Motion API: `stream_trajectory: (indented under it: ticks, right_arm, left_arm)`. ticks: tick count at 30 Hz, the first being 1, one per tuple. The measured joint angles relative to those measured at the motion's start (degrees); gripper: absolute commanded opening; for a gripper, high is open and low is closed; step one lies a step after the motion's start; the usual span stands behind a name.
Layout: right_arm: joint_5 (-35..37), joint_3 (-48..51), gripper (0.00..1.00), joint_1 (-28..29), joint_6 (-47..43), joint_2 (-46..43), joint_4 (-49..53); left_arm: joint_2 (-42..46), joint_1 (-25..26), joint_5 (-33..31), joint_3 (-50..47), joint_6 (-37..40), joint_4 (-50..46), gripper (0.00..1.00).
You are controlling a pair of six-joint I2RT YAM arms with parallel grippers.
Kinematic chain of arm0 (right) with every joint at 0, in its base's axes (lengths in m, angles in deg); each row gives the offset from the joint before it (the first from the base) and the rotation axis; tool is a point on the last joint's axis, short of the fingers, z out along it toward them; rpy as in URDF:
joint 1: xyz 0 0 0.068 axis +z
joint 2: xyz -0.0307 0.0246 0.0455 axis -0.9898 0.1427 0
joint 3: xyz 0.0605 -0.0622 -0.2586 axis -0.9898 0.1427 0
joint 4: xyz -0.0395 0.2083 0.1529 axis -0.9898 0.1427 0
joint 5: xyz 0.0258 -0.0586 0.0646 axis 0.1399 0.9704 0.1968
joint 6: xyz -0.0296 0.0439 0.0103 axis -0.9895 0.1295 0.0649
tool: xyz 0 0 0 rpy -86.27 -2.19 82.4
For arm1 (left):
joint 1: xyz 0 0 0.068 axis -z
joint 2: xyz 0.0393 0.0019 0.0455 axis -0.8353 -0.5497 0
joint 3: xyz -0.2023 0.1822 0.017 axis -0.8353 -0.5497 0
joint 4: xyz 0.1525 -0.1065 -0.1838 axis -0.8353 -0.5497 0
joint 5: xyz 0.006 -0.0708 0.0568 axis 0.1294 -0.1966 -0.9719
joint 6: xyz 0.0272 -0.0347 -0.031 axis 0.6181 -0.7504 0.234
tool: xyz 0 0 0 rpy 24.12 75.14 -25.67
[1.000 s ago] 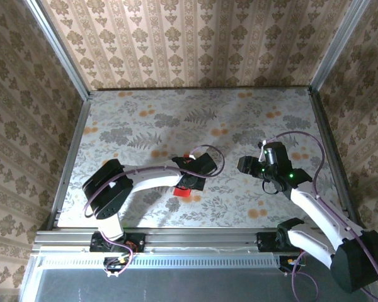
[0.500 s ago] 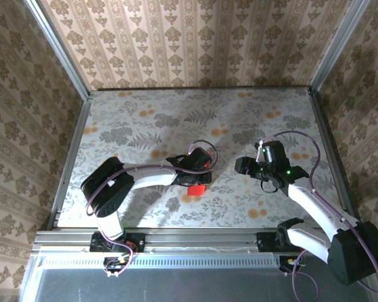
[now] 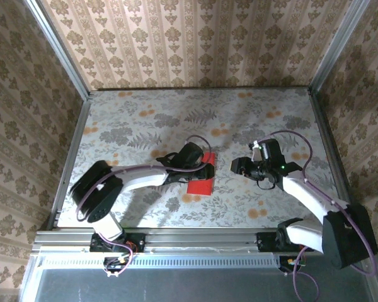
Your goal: Fold a paper plane with a square sheet of paper (fold left side to right side)
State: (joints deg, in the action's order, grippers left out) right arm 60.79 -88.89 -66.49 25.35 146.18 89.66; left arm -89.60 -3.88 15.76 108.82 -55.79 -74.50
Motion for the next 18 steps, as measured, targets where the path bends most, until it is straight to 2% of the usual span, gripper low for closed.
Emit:
stream_trajectory:
  ticks: [9,12,18]
  right_arm:
    - [-3.85,-3.48,0.11,7.91,4.74,15.93,-10.14]
    - [-4.24,-5.31,0.06,8.98,5.46,19.82,-12.7]
    - [-5.27,-7.34,0.04,10.05,6.64,25.99,-17.05]
  left_arm:
    - [13.84,-7.43,-1.44,-8.92,2.54,-0.31,0.48]
    - [15.82,-9.07,-1.46,-11.67,2.95,-0.96,0.48]
    - [16.87,-11.06,-0.37,-13.25,3.41,-1.42,0.48]
